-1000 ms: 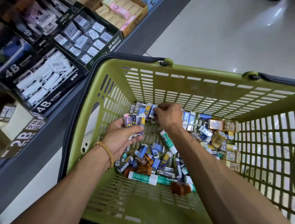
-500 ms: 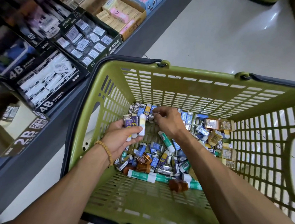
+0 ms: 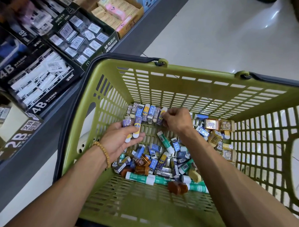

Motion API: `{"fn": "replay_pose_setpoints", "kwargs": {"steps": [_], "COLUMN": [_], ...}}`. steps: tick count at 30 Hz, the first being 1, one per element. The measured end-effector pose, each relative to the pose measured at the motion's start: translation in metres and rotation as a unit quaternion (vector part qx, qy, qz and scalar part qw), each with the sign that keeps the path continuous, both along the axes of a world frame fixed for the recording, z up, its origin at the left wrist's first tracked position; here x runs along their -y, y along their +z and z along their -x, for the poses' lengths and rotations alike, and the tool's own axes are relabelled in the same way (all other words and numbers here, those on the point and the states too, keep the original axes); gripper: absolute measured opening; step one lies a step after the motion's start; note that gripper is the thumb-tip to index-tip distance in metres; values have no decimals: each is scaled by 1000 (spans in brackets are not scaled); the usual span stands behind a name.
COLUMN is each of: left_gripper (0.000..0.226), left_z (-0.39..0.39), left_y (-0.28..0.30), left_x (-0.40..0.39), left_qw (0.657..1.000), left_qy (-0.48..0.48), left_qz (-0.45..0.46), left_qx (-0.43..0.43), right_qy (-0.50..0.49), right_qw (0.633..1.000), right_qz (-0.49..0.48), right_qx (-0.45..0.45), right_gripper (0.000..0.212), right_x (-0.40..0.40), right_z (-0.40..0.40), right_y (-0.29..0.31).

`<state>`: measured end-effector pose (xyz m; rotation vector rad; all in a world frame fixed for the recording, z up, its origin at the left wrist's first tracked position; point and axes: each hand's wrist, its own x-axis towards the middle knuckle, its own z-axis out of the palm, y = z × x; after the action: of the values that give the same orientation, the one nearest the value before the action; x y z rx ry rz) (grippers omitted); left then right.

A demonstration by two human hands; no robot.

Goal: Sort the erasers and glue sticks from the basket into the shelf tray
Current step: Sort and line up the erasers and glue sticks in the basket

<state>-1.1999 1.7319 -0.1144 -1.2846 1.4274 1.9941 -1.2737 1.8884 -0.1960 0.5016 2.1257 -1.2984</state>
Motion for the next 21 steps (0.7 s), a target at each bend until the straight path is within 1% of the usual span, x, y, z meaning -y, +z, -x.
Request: {"fn": "replay_pose_setpoints", "kwargs": {"steps": [3, 7, 8, 10, 11, 13, 14, 15, 17, 18, 19, 21], "left_gripper": [14, 16, 16, 16, 16, 15, 15, 15, 17, 17, 18, 20], "left_z": [-2, -2, -2, -3, -3, -3, -3, -3, -4, -4, -5, -4], "left_y": [-7, -14, -15, -15, -14, -13, -13, -12, -12, -13, -12, -12], "left_x": [3, 6, 7, 6, 5, 4, 3, 2, 0, 0, 0, 1], "left_qw": [999, 997, 997, 997, 997, 997, 997, 996, 996, 996, 996, 997], "left_qy": [-35, -56, -54, -52, -54, -61, -67, -74, -87, -91, -92, -78], "left_qz": [19, 47, 50, 51, 51, 51, 47, 41, 28, 23, 15, -14], "left_qx": [6, 10, 10, 7, 4, -4, -8, -10, -12, -12, -12, -11], "right_qy": [5, 12, 20, 39, 38, 34, 45, 71, 115, 120, 110, 54], "right_qw": [999, 995, 993, 992, 995, 992, 984, 976, 969, 967, 967, 973], "right_qz": [-23, -50, -56, -50, -11, 119, 171, 196, 206, 210, 215, 209], "right_qx": [-37, -85, -98, -111, -95, -11, 32, 58, 71, 74, 78, 78], "right_gripper": [12, 6, 7, 16, 21, 29, 29, 27, 18, 15, 14, 16], "right_x": [13, 19, 17, 13, 10, 8, 7, 6, 3, 2, 1, -4], "right_z": [6, 7, 5, -3, -7, -15, -19, -23, -28, -30, -30, -28], "right_y": [-4, -4, -2, 6, 12, 30, 37, 43, 45, 44, 43, 40]}}
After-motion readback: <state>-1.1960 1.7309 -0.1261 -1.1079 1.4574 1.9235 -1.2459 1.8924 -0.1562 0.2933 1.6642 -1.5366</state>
